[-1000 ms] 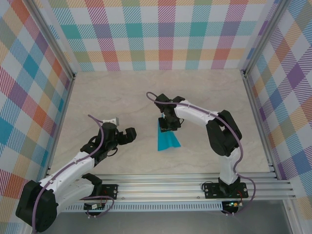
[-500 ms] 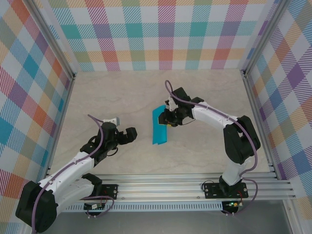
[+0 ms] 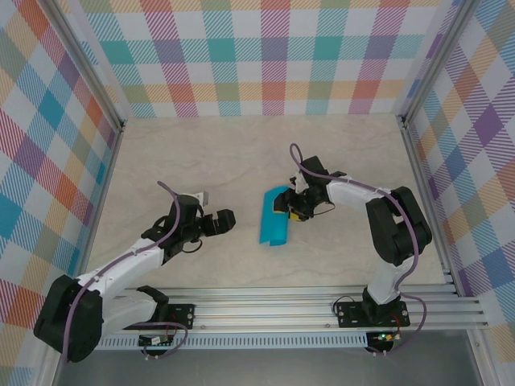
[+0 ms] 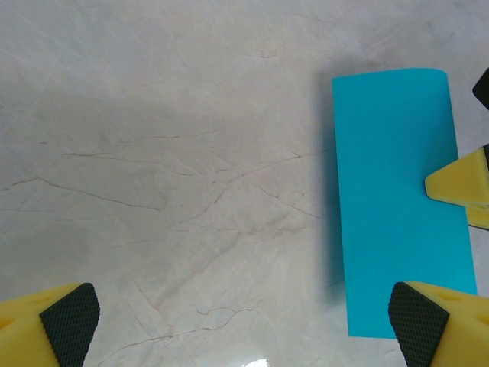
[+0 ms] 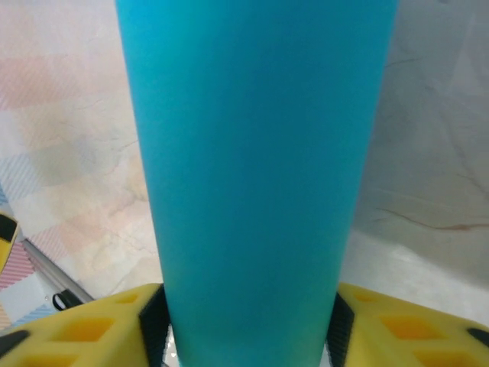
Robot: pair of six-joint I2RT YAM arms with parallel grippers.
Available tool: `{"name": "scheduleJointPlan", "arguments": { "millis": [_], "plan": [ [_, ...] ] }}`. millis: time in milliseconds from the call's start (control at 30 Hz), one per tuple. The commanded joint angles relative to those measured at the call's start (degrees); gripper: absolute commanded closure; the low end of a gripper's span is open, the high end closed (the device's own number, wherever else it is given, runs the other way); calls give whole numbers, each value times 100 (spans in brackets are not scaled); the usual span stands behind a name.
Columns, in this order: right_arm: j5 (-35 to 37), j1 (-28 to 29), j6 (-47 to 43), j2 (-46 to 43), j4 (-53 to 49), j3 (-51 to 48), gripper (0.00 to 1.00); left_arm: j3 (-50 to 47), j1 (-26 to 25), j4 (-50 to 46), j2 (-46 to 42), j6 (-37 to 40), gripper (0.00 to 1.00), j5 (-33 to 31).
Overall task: Fold a paper plane with a square sheet of paper (pick it up from the middle)
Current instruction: Fold the square sheet of paper in half at the center of the table.
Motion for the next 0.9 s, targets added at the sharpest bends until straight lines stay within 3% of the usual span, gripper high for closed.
{"name": "scheduleJointPlan", "arguments": {
  "millis": [0, 67, 367, 567, 867],
  "plan": [
    [294, -105, -292, 5, -280, -81, 36, 281, -105, 217, 244, -44, 0, 262],
    [442, -145, -350, -68, -404, -91, 31, 365, -176, 199, 379, -9, 0, 263],
    [1341, -224, -564, -257, -1045, -25, 29, 558, -352, 269, 639, 18, 0, 254],
    [1718, -245, -609, -286, -1220, -31, 27, 762, -548, 298, 923, -25, 7, 303],
    [1507, -418, -595, -332, -1070, -191, 24, 1035, -793, 437, 1486, -197, 21, 301]
  ]
}}
